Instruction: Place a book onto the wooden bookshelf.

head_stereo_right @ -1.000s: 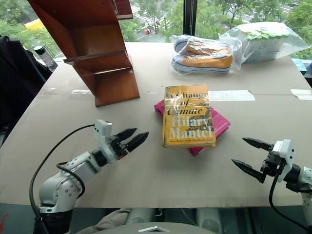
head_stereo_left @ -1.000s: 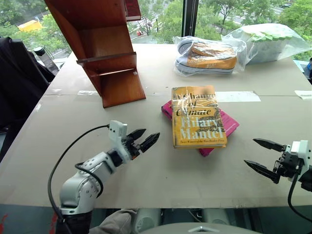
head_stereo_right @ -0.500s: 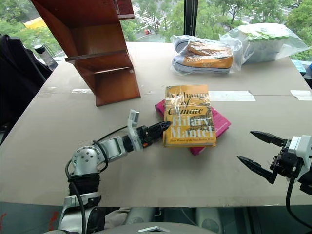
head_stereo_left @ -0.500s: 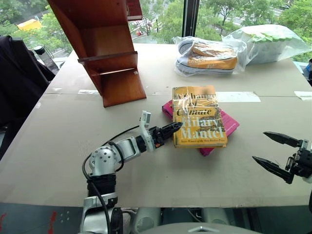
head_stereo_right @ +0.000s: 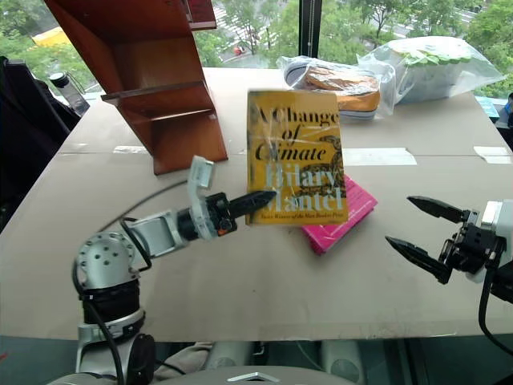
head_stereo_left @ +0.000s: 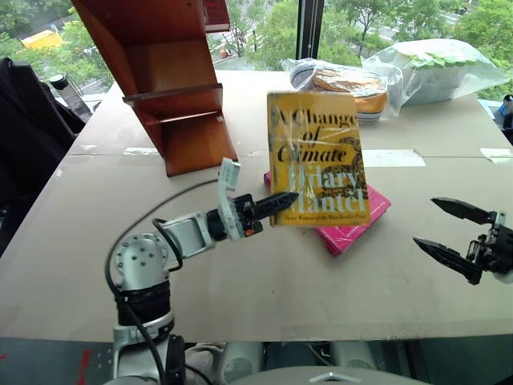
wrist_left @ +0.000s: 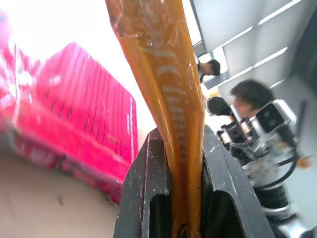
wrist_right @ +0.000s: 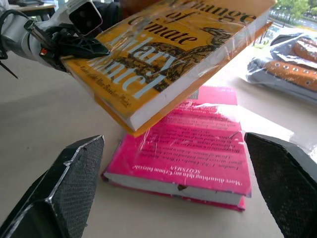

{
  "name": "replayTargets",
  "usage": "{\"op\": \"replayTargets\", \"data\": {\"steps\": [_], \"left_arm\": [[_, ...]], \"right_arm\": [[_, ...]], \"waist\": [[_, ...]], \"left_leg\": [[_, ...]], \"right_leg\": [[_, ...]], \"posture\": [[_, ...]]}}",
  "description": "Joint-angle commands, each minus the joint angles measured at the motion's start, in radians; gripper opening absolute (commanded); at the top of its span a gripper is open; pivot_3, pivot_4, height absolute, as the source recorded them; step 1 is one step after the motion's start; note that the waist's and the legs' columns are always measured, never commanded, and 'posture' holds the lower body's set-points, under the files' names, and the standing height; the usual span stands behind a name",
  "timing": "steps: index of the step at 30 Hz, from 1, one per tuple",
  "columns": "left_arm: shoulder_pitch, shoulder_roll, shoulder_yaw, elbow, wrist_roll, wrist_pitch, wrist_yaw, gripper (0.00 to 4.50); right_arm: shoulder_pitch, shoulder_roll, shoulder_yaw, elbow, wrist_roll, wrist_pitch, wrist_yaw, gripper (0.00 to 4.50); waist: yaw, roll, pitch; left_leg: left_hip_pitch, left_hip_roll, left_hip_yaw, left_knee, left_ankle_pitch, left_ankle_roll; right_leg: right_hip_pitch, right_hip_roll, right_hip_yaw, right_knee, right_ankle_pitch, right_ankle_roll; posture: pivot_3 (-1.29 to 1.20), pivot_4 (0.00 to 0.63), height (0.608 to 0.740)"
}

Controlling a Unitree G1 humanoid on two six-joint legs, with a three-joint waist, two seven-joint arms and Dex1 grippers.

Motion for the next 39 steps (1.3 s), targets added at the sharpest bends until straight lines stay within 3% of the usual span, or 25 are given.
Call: {"op": "replayTargets", "data": {"steps": [1,8,13,20,37,38,39], "left_arm": [[-0.127,0.137,-0.126,-0.114,0.307,-0.224,-0.044,0.01],[-0.443,0.497,-0.448,0.007,1.078,-0.756,-0.119,0.01],[-0.523,0.689,-0.509,0.137,1.458,-0.95,-0.127,0.01],[-0.416,0.792,-0.415,0.234,1.612,-0.954,-0.154,0.01],[-0.262,0.81,-0.309,0.21,1.689,-0.798,-0.374,0.01],[-0.261,0.809,-0.304,0.209,1.694,-0.796,-0.374,0.8],[-0.258,0.81,-0.299,0.208,1.699,-0.794,-0.376,1.15]], "right_arm": [[-0.08,0.012,0.003,0.004,0.04,0.031,-0.054,4.5],[-0.285,0.058,0.071,0.035,0.096,0.113,-0.137,4.5],[-0.369,0.069,0.06,0.027,0.233,0.2,-0.132,4.5],[-0.44,0.07,0.033,0.008,0.388,0.291,-0.198,4.5],[-0.453,0.084,0.05,0.013,0.356,0.292,-0.2,4.5],[-0.454,0.086,0.05,0.017,0.353,0.291,-0.197,4.5],[-0.454,0.088,0.051,0.019,0.35,0.29,-0.195,4.5]], "waist": [[0.005,0.0,0.0],[0.004,-0.001,0.002],[-0.001,-0.001,0.003],[-0.003,-0.002,0.003],[-0.018,-0.004,0.005],[-0.022,-0.004,0.005],[-0.025,-0.004,0.005]], "left_leg": [[0.0,-0.001,0.0,0.0,0.0,0.0],[-0.006,0.0,0.002,0.0,0.0,0.0],[-0.015,0.0,0.003,-0.001,0.0,-0.001],[-0.016,0.0,0.003,-0.003,0.0,0.0],[-0.015,0.001,0.005,0.005,0.0,0.0],[-0.015,0.002,0.005,0.006,0.0,0.0],[-0.015,0.002,0.005,0.006,0.0,0.0]], "right_leg": [[0.0,0.0,0.0,0.0,0.0,0.0],[-0.004,0.001,0.0,-0.002,0.0,0.0],[-0.011,0.003,-0.001,-0.004,0.002,0.004],[-0.013,0.003,-0.003,-0.003,0.002,0.006],[-0.016,0.003,-0.001,0.011,0.001,0.007],[-0.016,0.003,-0.001,0.012,0.0,0.008],[-0.016,0.003,0.0,0.012,0.0,0.008]], "posture": [[0.0,0.15,0.693],[0.0,0.15,0.693],[0.0,0.15,0.693],[0.0,0.15,0.693],[0.0,0.15,0.693],[0.0,0.15,0.693],[0.0,0.15,0.693]]}}
